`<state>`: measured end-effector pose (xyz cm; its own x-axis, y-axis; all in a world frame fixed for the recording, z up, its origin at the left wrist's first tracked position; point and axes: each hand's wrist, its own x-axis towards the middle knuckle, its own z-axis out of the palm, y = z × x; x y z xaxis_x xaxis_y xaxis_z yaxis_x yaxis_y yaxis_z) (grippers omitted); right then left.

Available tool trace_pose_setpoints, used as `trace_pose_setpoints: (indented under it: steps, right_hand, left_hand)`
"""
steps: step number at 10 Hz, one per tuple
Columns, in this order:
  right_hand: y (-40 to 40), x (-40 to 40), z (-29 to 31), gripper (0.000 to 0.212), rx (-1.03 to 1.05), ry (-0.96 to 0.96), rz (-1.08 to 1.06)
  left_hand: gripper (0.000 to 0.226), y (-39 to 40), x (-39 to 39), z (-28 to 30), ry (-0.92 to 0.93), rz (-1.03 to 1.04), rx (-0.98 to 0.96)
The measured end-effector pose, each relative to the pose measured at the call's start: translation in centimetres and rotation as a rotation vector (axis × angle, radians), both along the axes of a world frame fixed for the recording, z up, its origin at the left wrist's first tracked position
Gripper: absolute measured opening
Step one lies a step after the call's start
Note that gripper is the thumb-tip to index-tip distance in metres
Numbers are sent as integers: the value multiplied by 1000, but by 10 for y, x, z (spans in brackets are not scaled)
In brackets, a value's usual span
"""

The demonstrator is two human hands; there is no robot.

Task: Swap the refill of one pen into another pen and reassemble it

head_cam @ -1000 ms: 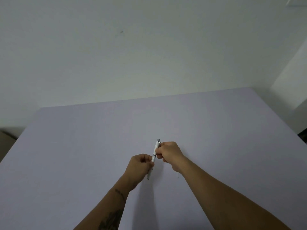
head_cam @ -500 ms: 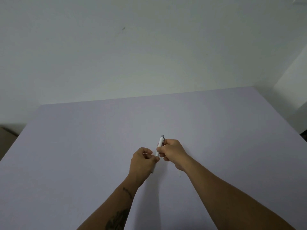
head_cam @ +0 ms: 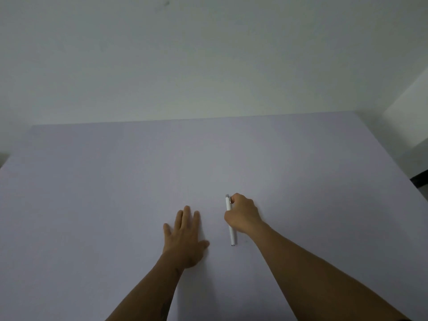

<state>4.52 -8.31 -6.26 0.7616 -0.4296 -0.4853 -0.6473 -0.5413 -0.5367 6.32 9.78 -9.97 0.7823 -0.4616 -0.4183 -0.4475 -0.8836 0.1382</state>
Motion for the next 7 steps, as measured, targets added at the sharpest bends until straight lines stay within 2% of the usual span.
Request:
trace_pose_setpoints:
  steps: [4, 6, 7]
  right_hand:
    - [26, -4, -25, 32, -197, 17, 11]
    - [21, -15, -20, 40, -142, -12, -52]
    - [7, -35, -12, 50, -32, -59, -125]
  left_hand:
    - [91, 8, 2, -13, -2, -28, 2]
    - [90, 12, 4, -18, -8, -45, -18]
    - [91, 13, -1, -19, -32, -55, -18]
